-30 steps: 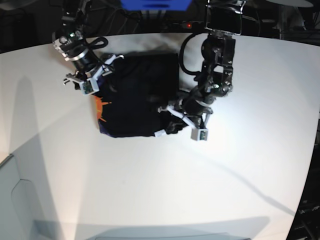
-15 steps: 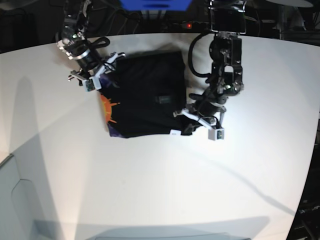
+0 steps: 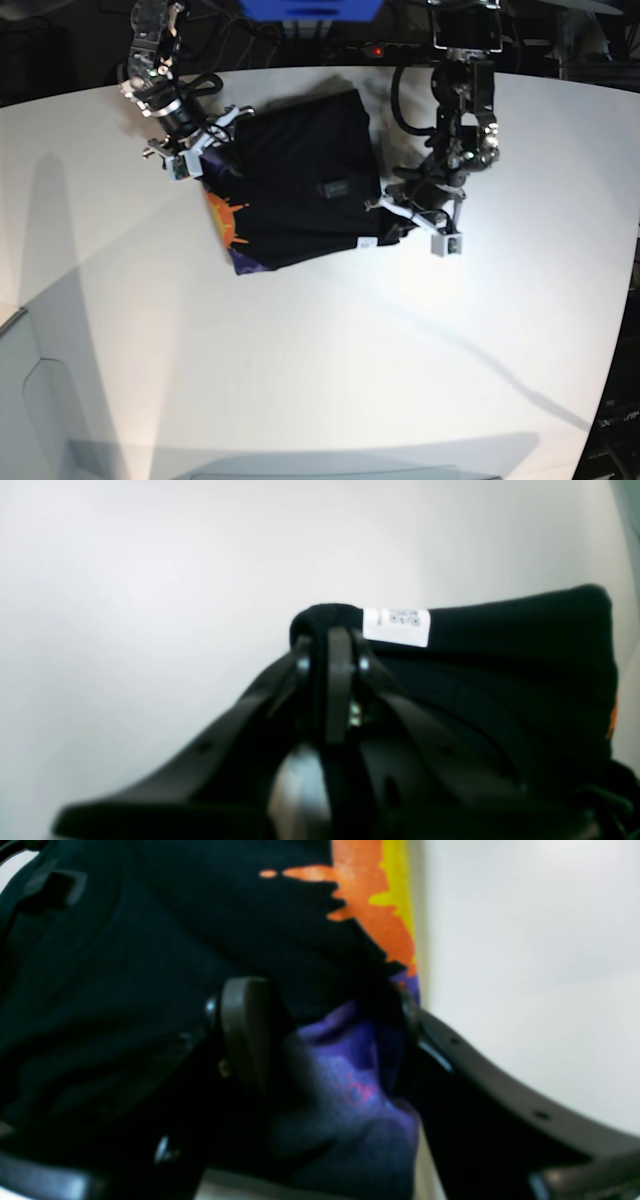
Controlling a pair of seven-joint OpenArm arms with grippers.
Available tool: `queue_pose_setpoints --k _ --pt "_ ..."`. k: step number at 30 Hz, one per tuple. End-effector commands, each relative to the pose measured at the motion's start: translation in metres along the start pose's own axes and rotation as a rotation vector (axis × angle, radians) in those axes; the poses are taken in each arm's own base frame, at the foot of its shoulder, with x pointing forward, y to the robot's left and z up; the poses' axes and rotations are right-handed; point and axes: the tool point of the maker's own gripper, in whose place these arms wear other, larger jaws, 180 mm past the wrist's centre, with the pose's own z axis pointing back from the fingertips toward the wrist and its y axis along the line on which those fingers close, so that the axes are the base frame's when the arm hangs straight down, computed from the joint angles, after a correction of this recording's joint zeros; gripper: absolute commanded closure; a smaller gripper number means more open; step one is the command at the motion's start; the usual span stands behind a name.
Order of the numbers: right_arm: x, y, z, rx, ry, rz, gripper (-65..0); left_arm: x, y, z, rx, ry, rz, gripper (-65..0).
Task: Fold the T-shirt properly
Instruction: 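Grasp the bundle edges with both grippers and straighten it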
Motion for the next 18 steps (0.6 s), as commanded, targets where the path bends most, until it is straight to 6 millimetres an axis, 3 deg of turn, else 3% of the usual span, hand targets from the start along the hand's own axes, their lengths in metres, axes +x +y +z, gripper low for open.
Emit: queue_pose_setpoints --k 1,5,9,11,14,18 --pt "-0.002 0.001 0.001 0.006 0.017 0.013 -32.8 0.009 0.003 0.003 0.011 -0.032 -0.008 -12.8" --pt "0.001 0.001 0.001 0.005 0.011 0.017 -32.8 -0.001 0.003 0.008 0.011 -0.018 -0.007 -40.4" --pt "0.016 0.002 0.003 0.001 -0.042 0.027 -32.8 0.012 -0.006 0.018 -0.007 -0.061 -0.029 -59.4" --pt "0.032 0.001 0.008 -0.008 -0.079 0.052 -32.8 0.018 -0.014 0.028 -0.021 -0.090 -0.046 -63.9" --pt "0.054 0.000 0.014 -0.022 -0.125 0.094 -32.8 0.021 -0.023 0.044 -0.036 -0.120 -0.066 -65.0" --pt "0.077 0.001 0.023 -0.037 -0.177 0.138 -32.8 0.004 -0.032 0.064 -0.045 -0.107 -0.064 -65.0"
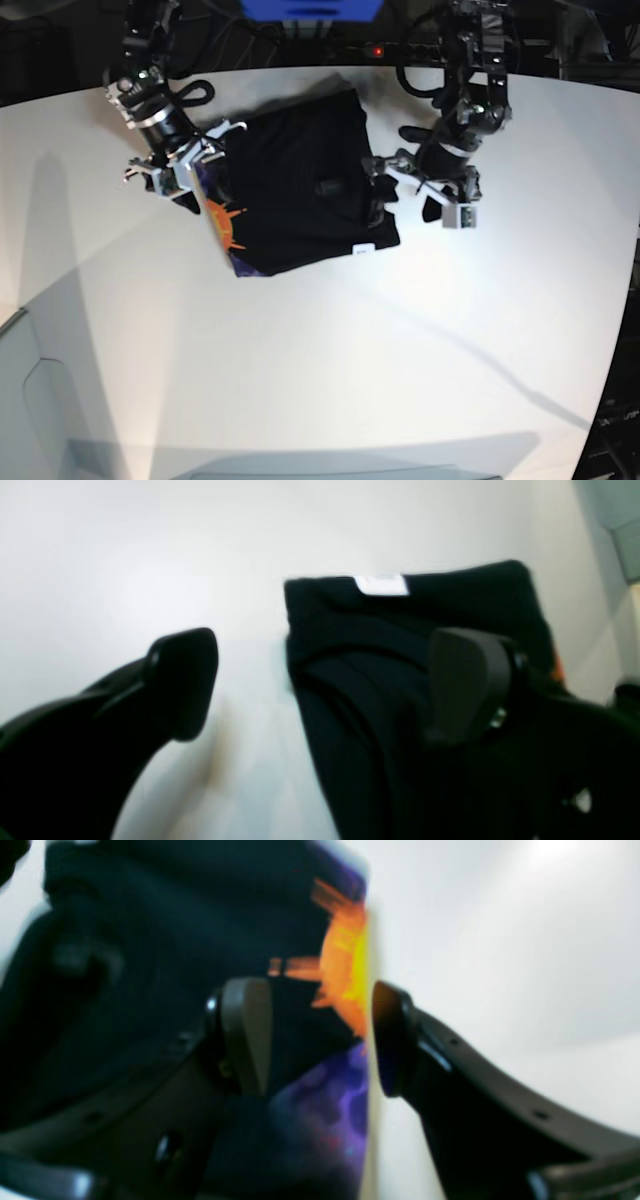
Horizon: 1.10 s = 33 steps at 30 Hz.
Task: Fold the T-shirt properly
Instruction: 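Grasp the bundle edges with both grippers and straighten it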
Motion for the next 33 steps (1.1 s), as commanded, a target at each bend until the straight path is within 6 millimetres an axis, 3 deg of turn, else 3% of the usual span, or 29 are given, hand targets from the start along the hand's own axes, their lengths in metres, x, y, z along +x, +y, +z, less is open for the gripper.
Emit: queue_pose_setpoints --k 1,7,13,21,24,28,33 --pt "0.016 0.001 0.002 0.006 -0.056 0.004 -32.8 -0.003 -0.005 0.006 -0.010 -0.003 0.002 -65.0" --pt "0.021 0.000 0.004 0.002 -0.065 0.019 -32.8 -0.046 -0.013 0.015 -0.038 0.077 0.154 -65.0" --pt "0.021 0.001 0.004 0.002 -0.066 0.017 -32.8 -0.083 -0.035 0.004 -0.105 0.182 0.209 -65.0" --pt "0.020 -0.001 0.004 0.000 -0.063 0.021 -32.8 -0.098 -0.044 -0.006 -0.134 0.229 0.219 -62.9" --pt "0.021 -0.001 0.005 0.000 -0.064 0.024 -32.8 -0.099 -0.044 -0.006 -0.135 0.231 0.219 -50.5" --pt "0.021 -0.001 0.005 -0.001 -0.065 0.025 -32.8 -0.098 -0.043 -0.006 -0.131 0.229 0.220 -24.9" --pt "0.022 -0.025 0.011 -0.071 -0.069 0.018 -32.8 -0.088 -0.041 -0.012 -0.130 0.213 0.194 -3.2"
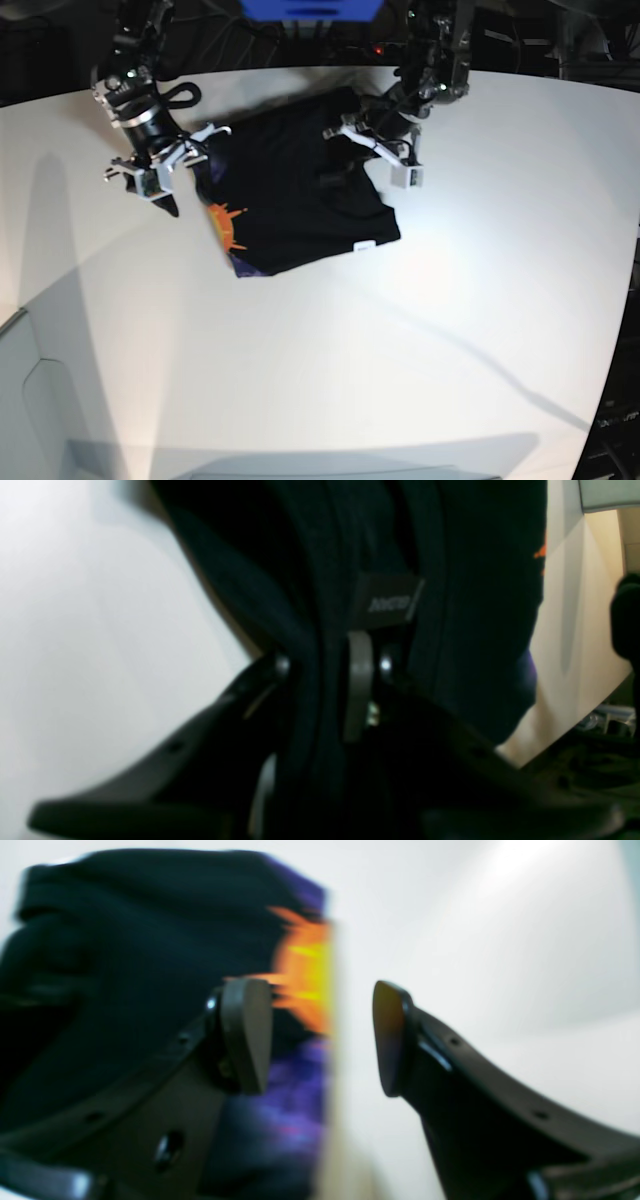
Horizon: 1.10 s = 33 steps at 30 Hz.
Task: Fold the T-shirt properly
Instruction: 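Grasp the bundle edges with both grippers and straighten it, then push the bundle with the left gripper to square it on the table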
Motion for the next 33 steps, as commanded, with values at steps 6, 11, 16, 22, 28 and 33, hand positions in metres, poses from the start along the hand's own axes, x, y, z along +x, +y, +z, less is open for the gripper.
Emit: queue_pose_setpoints --k 6,11,16,22,28,33 --pt "0.023 -0.037 0.008 -0.099 -0.080 0.005 -32.8 0.017 0.020 -0.013 0.015 0.059 -0.150 0.0" --pt "0.029 -0.070 0.017 -0.196 -0.096 0.005 -32.8 0.018 0.030 -0.033 0.020 0.286 -0.406 0.0" --pt "0.027 -0.094 0.029 -0.273 -0.094 0.001 -32.8 0.033 0.022 -0.054 0.017 0.411 -0.691 0.0" --pt "0.023 -0.104 0.036 -0.307 -0.086 -0.004 -32.8 0.062 -0.010 -0.089 0.011 0.464 -0.974 0.0" --pt "0.012 -0.116 0.049 -0.372 -0.067 -0.037 -32.8 0.073 -0.061 -0.119 -0.015 0.470 -1.160 0.0" --pt "0.002 -0.126 0.062 -0.426 -0.049 -0.066 -32.8 0.060 -0.097 -0.136 -0.038 0.461 -1.406 0.0"
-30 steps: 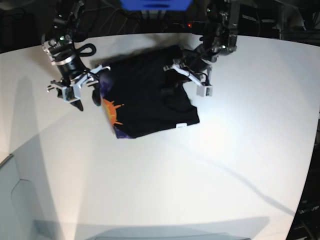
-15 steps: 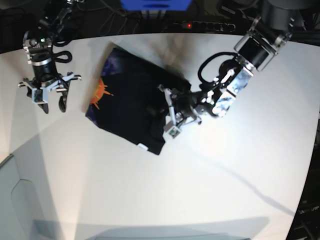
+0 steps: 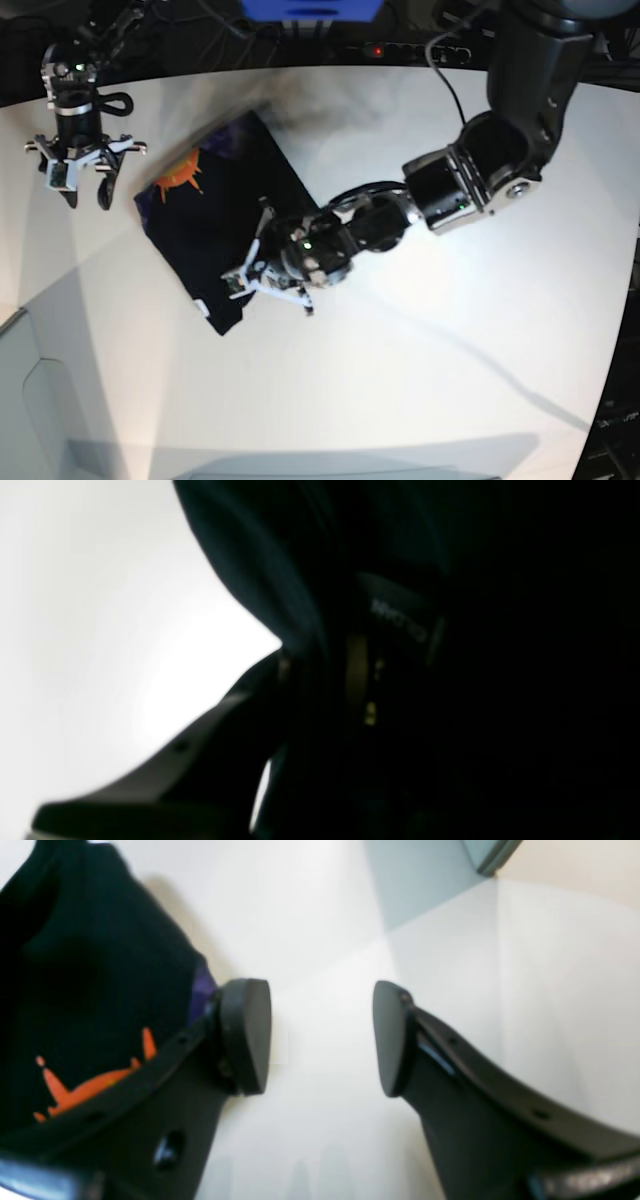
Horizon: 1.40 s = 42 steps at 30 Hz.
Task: Fold the T-shirt properly
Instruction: 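Push the bundle with the left gripper to square it on the table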
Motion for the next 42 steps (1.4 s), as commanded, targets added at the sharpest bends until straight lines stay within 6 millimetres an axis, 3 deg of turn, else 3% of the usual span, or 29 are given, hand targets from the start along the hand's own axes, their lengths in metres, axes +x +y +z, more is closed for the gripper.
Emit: queue_pose_setpoints --k 1,4,9,11,19,21,23,26,30,36,42 --pt "0.013 -0.007 0.003 -0.010 -0.049 0.013 -32.8 0.005 -0.009 -0.001 -0.020 0.018 -0.090 0.0" --pt "0.011 -0.017 0.007 -0.042 -0.043 0.011 -32.8 0.021 -0.029 -0.004 -0.044 -0.017 -0.348 0.0" --pt "0.008 -0.026 0.011 -0.067 -0.034 0.011 -32.8 0.014 -0.057 -0.013 -0.077 -0.050 -0.599 0.0" --pt "0.007 -0.026 0.012 -0.067 -0.032 0.011 -32.8 0.017 -0.066 -0.016 -0.068 -0.065 -0.659 0.0" --pt "0.008 -0.024 0.010 -0.062 -0.036 0.011 -32.8 0.023 -0.064 -0.017 -0.027 -0.056 -0.712 -0.2" --pt "0.008 -0.024 0.010 -0.062 -0.036 0.011 -32.8 0.017 -0.058 -0.017 -0.010 -0.008 -0.722 -2.8" --pt "0.009 -0.024 0.010 -0.061 -0.037 0.011 -32.8 0.013 -0.049 -0.015 0.023 0.048 -0.718 -10.6" --pt "0.010 -0.024 0.009 -0.061 -0.041 0.009 -32.8 0.021 -0.046 -0.011 0.043 0.042 -0.726 -26.0" --pt "0.011 -0.016 0.006 -0.038 -0.044 0.010 -32.8 0.039 -0.046 0.001 0.068 -0.010 -0.749 -38.0" --pt "0.011 -0.012 0.005 -0.025 -0.042 0.013 -32.8 0.063 -0.033 0.016 0.125 -0.055 -0.782 -40.7" --pt "0.010 -0.012 0.006 -0.025 -0.041 0.012 -32.7 0.089 0.017 0.048 0.279 -0.113 -0.703 -40.8"
